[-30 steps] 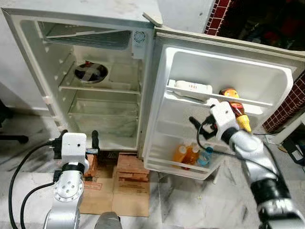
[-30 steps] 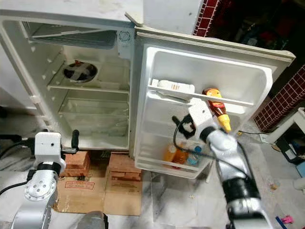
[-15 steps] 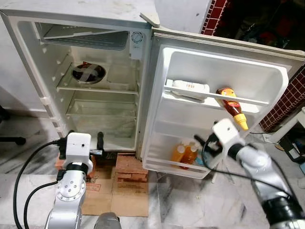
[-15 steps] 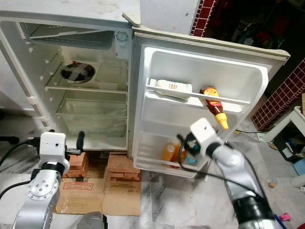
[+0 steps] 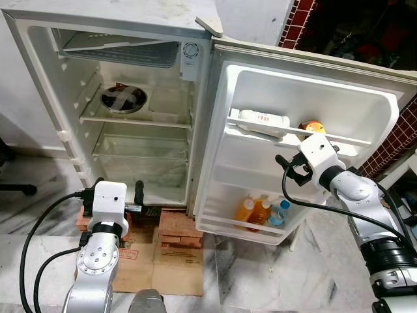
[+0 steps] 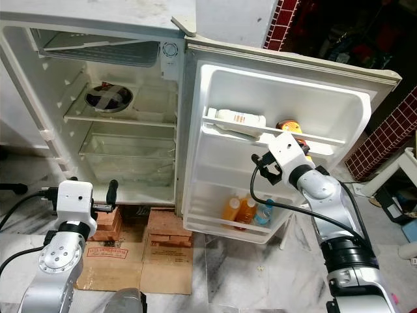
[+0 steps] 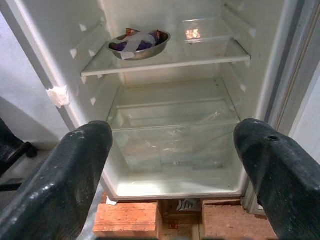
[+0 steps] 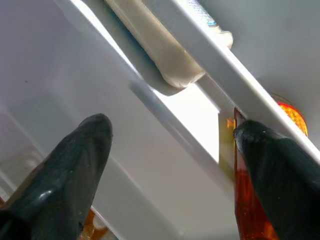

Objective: Restocking fridge

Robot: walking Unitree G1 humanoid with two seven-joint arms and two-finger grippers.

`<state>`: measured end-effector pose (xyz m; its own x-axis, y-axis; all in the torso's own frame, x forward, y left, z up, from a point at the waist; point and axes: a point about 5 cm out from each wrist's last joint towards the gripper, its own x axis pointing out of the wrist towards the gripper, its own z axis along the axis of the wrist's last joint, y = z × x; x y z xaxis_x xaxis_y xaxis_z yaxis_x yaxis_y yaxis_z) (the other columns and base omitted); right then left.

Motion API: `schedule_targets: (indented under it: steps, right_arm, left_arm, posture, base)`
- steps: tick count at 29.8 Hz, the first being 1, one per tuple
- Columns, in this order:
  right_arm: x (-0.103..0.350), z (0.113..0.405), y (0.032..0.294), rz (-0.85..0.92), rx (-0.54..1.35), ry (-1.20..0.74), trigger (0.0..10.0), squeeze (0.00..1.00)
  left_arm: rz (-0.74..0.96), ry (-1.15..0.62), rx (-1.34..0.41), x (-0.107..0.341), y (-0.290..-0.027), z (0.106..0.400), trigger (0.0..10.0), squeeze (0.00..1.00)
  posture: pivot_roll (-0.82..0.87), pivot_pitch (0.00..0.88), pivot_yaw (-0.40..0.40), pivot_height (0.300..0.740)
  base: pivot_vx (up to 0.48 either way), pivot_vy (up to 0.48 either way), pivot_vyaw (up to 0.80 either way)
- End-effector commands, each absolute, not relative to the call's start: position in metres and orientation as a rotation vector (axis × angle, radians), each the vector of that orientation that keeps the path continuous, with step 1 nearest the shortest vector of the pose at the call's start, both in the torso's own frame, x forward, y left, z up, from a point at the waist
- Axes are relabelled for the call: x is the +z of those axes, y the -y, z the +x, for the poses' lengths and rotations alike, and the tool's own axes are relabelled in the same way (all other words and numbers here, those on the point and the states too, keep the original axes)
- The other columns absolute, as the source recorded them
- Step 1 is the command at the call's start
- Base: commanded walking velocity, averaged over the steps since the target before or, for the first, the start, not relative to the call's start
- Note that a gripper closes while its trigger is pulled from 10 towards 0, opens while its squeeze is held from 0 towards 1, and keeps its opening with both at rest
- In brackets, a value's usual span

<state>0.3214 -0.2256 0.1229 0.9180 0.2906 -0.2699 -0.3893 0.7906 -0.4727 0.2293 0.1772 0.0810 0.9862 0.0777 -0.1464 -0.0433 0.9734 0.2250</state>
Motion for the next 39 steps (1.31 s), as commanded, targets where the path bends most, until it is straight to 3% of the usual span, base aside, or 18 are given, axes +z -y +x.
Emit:
schedule_targets:
  steps: [1, 4, 14, 20, 27, 34, 39]
  right_arm:
    - [0.135, 0.318, 0.225, -0.529, 0.376, -0.101, 10.0, 0.0]
    - [0.137, 0.315, 0.224, -0.494, 0.377, -0.071, 10.0, 0.0]
    - [0.128, 0.267, 0.195, -0.347, 0.431, 0.041, 10.0, 0.0]
    - [0.115, 0.253, 0.192, -0.361, 0.443, -0.028, 10.0, 0.0]
    - [0.107, 0.278, 0.214, -0.447, 0.381, -0.18, 10.0, 0.0]
    - [0.128, 0.328, 0.238, -0.544, 0.244, -0.22, 10.0, 0.0]
    - [0.126, 0.335, 0.255, -0.548, 0.198, -0.306, 10.0, 0.0]
  left_arm:
    - [0.224, -0.158, 0.05, 0.081, -0.175, 0.231, 10.0, 0.0]
    - [0.224, -0.159, 0.049, 0.081, -0.175, 0.231, 10.0, 0.0]
    - [0.207, -0.154, 0.019, 0.082, -0.171, 0.232, 10.0, 0.0]
    - [0.206, -0.159, 0.011, 0.081, -0.17, 0.233, 10.0, 0.0]
    - [0.204, -0.168, 0.004, 0.08, -0.169, 0.234, 10.0, 0.0]
    - [0.205, -0.176, 0.02, 0.08, -0.171, 0.232, 10.0, 0.0]
    - [0.203, -0.186, 0.032, 0.079, -0.173, 0.229, 10.0, 0.0]
  posture:
    - [0.12, 0.0, -0.107, 0.74]
    - [0.11, 0.0, -0.104, 0.74]
    - [0.09, 0.0, -0.103, 0.74]
    - [0.09, 0.0, -0.102, 0.74]
    - [0.09, 0.0, -0.1, 0.74]
    - [0.11, 0.0, -0.115, 0.74]
    - [0.12, 0.0, -0.122, 0.74]
  base:
    - [0.0, 0.0, 0.0]
    - [0.0, 0.0, 0.0]
    - [0.0, 0.0, 0.0]
    - [0.0, 0.0, 0.0]
    - [0.0, 0.0, 0.0]
    - [0.0, 0.0, 0.0]
    - [0.0, 0.0, 0.0]
